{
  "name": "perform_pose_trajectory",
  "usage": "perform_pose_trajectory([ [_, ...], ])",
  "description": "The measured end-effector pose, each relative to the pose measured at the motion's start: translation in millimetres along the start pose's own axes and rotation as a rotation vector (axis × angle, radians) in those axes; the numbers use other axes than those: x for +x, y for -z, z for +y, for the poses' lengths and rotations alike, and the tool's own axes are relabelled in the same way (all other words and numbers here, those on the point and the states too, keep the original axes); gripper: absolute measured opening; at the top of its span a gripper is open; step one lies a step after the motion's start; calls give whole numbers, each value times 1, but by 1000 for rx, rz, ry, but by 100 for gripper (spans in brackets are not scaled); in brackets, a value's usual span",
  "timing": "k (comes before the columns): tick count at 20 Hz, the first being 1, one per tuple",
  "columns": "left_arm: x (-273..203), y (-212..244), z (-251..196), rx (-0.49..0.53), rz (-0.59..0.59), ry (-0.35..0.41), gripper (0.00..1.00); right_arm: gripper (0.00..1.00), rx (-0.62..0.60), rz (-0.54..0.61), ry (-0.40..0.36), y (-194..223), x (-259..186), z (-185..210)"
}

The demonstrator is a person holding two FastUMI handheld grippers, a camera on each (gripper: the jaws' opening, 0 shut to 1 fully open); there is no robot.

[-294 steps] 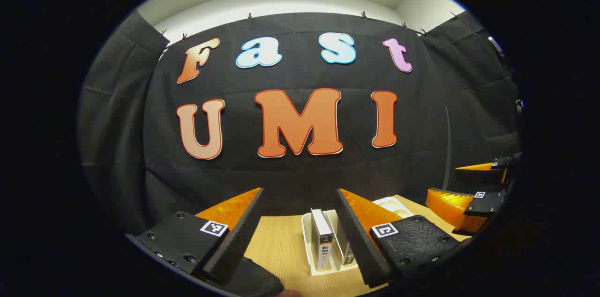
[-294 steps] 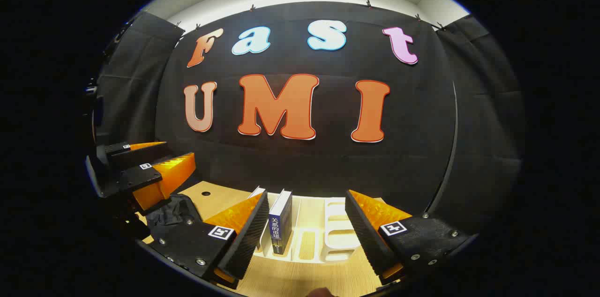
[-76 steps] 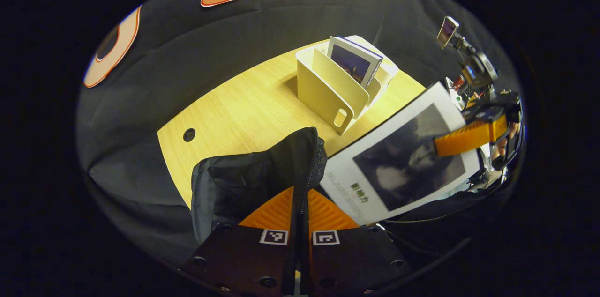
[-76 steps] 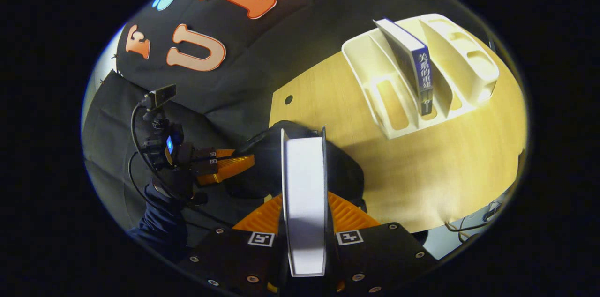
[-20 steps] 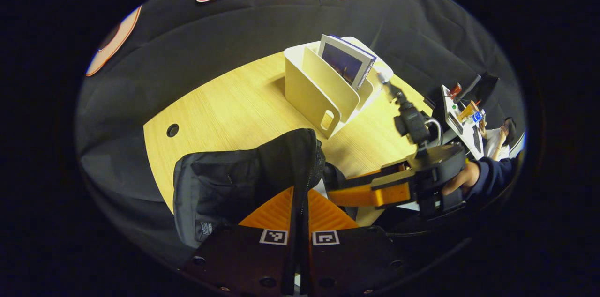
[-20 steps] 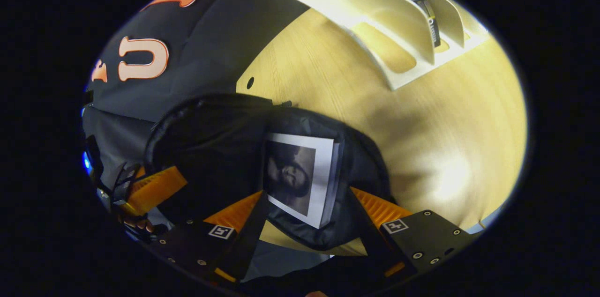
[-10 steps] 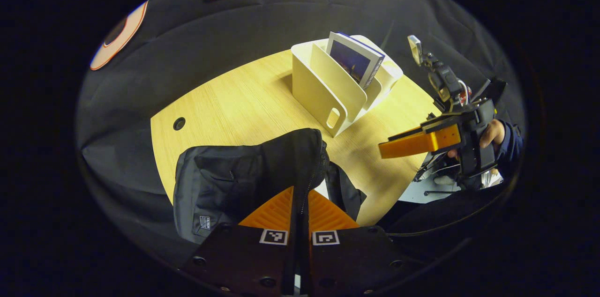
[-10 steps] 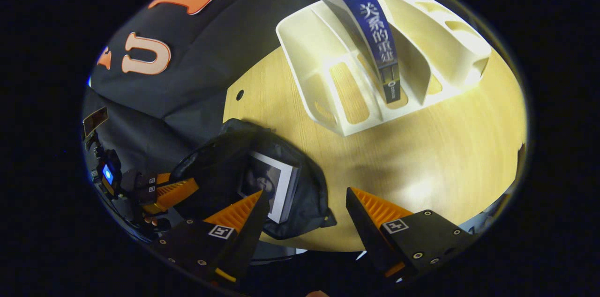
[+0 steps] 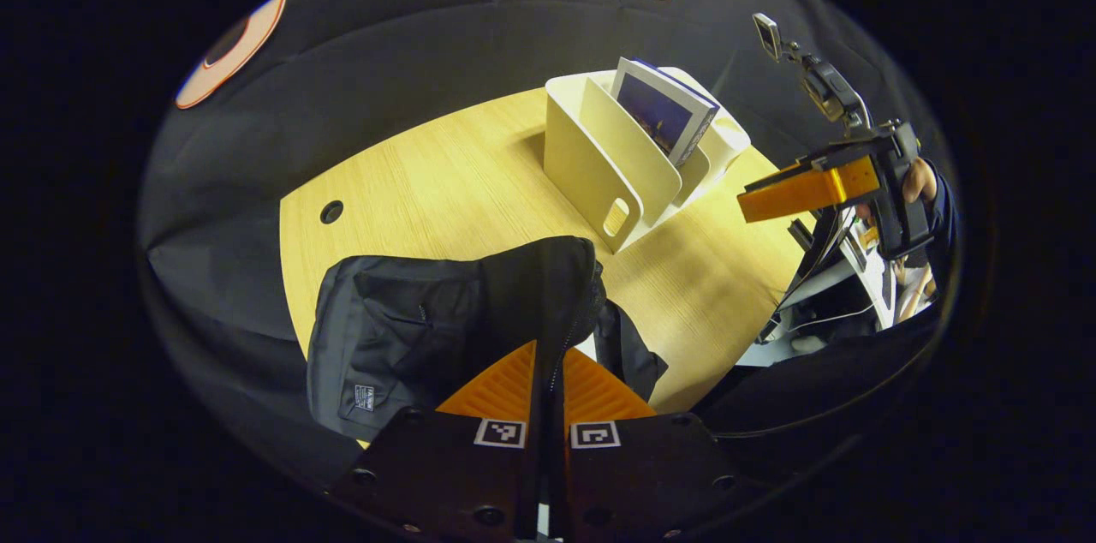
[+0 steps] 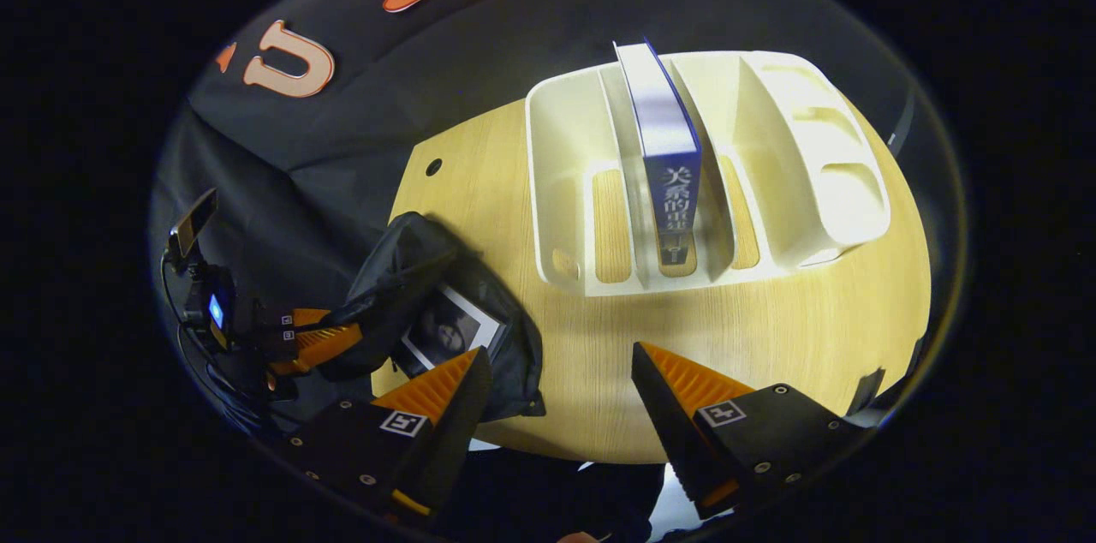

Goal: Open the schoolbag, grab two books from the bookshelf and put them into the schoolbag.

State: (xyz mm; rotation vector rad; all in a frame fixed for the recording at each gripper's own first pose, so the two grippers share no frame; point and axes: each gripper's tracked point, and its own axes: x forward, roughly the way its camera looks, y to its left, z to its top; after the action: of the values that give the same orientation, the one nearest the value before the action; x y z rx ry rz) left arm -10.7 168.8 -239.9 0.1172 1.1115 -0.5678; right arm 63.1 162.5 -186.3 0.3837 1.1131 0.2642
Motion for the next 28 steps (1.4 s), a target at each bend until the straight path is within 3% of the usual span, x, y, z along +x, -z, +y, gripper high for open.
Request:
perform_pose_trajectory([
  [8,7,2,7,-50,7,-2,5,99,-144,-18,107,-85,-15,-28],
  [19,12,2,12,-90,23,-4,5,97,-173,81,199,-136,28,-57],
  [23,14,2,11,-91,30,-4,5,89,-142,101,235,-142,43,-67],
  [24,15,2,12,-90,32,-4,5,76,-134,105,243,-144,47,-70],
  [25,14,2,12,-84,33,-2,5,79,-122,106,264,-146,50,-76],
  [26,15,0,12,-81,34,-1,5,75,-114,115,274,-146,52,-80],
  [27,16,-1,13,-76,35,2,5,63,-97,120,290,-145,54,-80],
  [28,17,0,14,-76,34,4,5,65,-86,121,310,-145,53,-82],
])
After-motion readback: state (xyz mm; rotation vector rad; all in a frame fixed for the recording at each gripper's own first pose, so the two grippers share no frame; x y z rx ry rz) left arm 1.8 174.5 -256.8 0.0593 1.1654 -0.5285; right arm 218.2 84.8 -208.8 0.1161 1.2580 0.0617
